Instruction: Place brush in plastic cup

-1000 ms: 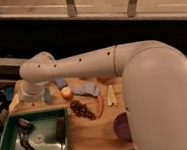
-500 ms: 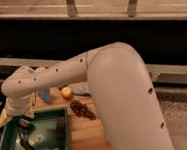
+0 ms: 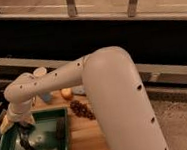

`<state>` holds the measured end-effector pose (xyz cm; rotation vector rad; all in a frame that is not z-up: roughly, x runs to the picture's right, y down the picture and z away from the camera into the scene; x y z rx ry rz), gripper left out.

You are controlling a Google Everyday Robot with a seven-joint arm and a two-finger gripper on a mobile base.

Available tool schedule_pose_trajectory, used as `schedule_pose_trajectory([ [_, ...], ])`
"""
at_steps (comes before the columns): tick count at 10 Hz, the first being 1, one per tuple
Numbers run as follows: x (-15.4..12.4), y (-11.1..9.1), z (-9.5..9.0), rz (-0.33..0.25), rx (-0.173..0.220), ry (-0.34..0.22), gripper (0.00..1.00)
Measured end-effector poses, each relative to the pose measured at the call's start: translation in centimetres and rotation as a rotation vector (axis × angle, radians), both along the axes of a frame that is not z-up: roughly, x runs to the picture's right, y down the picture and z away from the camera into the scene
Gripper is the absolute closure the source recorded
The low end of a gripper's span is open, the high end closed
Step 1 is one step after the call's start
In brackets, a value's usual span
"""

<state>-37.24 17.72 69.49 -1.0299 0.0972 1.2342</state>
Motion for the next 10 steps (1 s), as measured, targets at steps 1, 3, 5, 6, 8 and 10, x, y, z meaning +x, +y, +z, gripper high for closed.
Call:
schedule_pose_trajectory([
  [1,0.0,0.0,0.0,0.000,0.000,0.000,0.20],
  [3,0.1,-0.1,0.1,-0.005,0.002,0.007,0.20],
  [5,-1.4,0.7,0.9,-0.039,-0.014,0.007,0.20],
  [6,-2.0,1.5,1.4,-0.058,-0.028,0.007,0.20],
  [8,-2.6,3.5,3.0,-0.091,-0.066,0.010,0.20],
  [10,-2.7,5.0,3.8,-0.120,-0.097,0.020,0.20],
])
